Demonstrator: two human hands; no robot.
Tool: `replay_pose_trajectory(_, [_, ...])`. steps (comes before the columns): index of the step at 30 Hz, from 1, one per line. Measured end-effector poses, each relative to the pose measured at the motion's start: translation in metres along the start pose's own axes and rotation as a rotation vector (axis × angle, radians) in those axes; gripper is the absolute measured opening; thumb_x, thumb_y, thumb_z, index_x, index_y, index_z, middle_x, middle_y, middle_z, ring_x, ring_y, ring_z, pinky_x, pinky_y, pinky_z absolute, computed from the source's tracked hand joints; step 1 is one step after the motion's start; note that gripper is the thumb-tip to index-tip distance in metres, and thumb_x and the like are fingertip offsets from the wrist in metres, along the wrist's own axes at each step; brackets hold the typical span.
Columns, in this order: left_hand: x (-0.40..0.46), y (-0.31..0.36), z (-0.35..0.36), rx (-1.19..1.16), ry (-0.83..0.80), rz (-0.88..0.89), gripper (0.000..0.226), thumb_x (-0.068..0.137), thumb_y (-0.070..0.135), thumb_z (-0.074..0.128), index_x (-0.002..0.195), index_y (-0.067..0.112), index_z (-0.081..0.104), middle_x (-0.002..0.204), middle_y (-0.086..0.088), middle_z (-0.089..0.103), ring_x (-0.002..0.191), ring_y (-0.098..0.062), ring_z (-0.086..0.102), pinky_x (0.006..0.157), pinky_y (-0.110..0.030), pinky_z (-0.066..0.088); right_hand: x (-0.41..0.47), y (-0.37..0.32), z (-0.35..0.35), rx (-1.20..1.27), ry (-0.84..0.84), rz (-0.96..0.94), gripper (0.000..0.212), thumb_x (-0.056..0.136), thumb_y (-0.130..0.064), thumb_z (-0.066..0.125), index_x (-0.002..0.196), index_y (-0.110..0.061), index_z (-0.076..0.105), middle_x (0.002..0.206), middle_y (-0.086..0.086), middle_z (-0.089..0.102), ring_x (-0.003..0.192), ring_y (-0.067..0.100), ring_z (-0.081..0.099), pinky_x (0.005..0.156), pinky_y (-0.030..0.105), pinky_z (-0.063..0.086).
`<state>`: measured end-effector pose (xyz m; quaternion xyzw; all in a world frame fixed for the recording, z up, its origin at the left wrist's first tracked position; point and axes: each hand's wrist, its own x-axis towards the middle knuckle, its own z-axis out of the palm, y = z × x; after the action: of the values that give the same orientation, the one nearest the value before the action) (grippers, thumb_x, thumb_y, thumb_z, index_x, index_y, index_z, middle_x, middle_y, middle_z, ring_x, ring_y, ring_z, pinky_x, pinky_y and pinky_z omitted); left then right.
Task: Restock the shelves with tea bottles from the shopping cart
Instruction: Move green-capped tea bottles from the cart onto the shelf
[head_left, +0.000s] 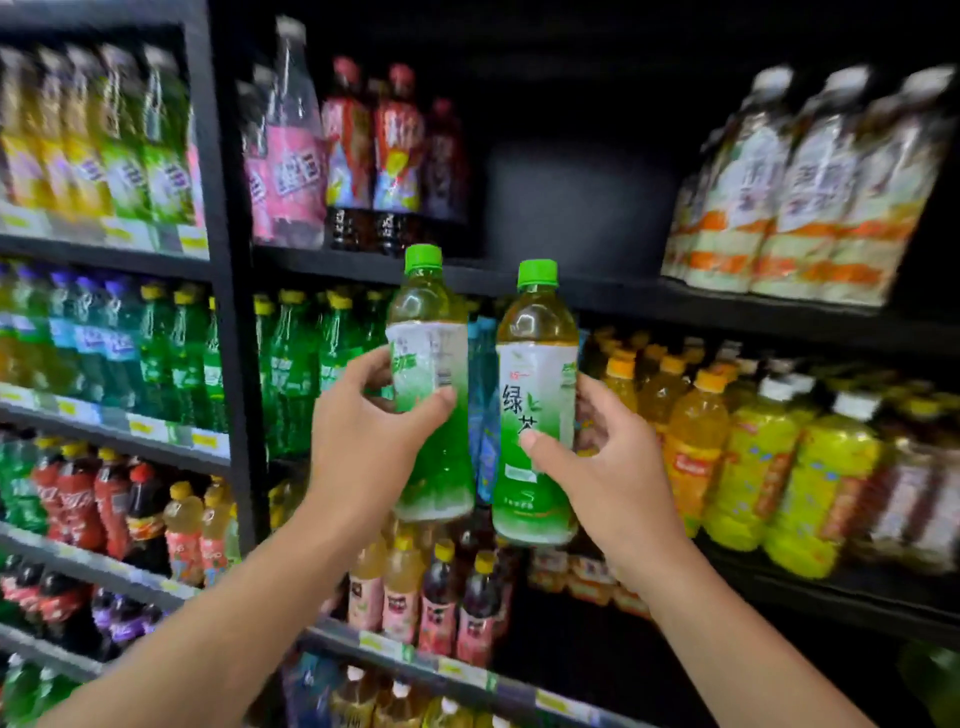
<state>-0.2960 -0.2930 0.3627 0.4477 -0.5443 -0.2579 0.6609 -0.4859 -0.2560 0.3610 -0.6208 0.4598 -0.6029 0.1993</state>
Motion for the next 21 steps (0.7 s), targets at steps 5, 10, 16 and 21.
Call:
replay_pose_trajectory(5, [0.048,0.042,0.018,-0.085,-0.027,0.119,0.064,0.063,0.045,0.087,0.121,0.025,0.068,0.103,0.004,0.075,0.093,-0.018,0.072,0.080,-0.043,0.058,0.046,-0.038,-0.022,-0.007,0.095,-0.092,0.045,0.081,-0.010,0.081,0.108,-0.042,0.065,0.098,-0.024,0.075,0.088,0.000,0.071,0.076,0.024,0.057])
replay_pose_trajectory(10, [0.095,0.074,0.030,-0.181,-0.135,0.206,0.045,0.077,0.026,0.087,0.117,0.028,0.067,0.097,0.006,0.074,0.082,-0.007,0.069,0.066,-0.026,0.048,0.089,-0.070,-0.030,0.046,0.159,-0.133,0.052,0.084,-0.011,0.080,0.122,-0.041,0.060,0.101,-0.021,0.074,0.092,0.002,0.072,0.079,0.027,0.059])
replay_pose_trajectory(16, [0.143,0.099,0.048,-0.270,-0.245,0.273,0.043,0.082,0.024,0.083,0.122,0.028,0.065,0.104,0.008,0.074,0.089,-0.009,0.072,0.059,-0.019,0.048,0.131,-0.094,-0.027,0.047,0.223,-0.161,0.075,0.086,-0.013,0.079,0.150,-0.029,0.042,0.115,-0.007,0.074,0.097,0.007,0.074,0.086,0.038,0.062])
replay_pose_trajectory(21, [0.176,0.101,0.059,-0.302,-0.297,0.318,0.047,0.081,0.023,0.084,0.124,0.027,0.065,0.101,0.011,0.075,0.086,-0.004,0.071,0.070,-0.024,0.052,0.160,-0.097,-0.020,0.036,0.269,-0.193,0.069,0.089,-0.007,0.076,0.147,-0.028,0.046,0.111,-0.003,0.076,0.095,0.011,0.075,0.083,0.038,0.062])
